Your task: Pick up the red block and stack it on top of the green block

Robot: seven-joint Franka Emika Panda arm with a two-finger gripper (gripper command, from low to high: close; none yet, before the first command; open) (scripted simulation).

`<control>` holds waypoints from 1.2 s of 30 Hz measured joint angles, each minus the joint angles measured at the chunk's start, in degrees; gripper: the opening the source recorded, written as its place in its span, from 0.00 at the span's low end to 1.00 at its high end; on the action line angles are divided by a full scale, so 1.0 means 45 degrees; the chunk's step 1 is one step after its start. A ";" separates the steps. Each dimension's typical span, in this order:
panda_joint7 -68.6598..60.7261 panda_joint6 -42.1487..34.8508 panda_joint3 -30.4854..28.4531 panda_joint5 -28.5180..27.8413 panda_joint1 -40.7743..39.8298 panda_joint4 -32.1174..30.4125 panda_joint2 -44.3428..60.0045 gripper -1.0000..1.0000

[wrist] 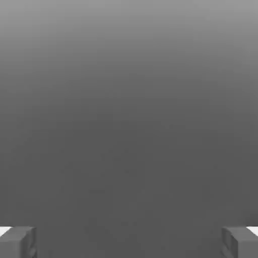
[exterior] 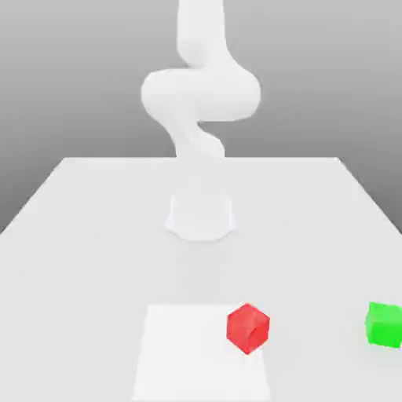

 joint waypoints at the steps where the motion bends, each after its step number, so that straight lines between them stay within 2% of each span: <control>1: -0.0274 0.0303 0.0018 -0.0086 0.0120 -0.0283 0.0531 0.50; 11: -0.2954 0.3011 -0.0038 -0.0530 0.1212 -0.2836 0.5249 0.50; 19: -0.5698 0.5155 0.0148 0.0006 0.1995 -0.4854 0.8926 0.50; 26: -0.6017 0.7772 0.0100 0.0001 0.2092 -0.4742 1.2148 0.50; 27: -0.6008 0.7974 0.0081 -0.0016 0.2108 -0.4709 1.2386 0.00; 33: -0.5968 0.8053 0.0093 -0.0070 0.2093 -0.4691 1.2503 0.00; 36: -0.6017 0.7314 0.0173 0.0007 0.2025 -0.4818 1.1628 0.00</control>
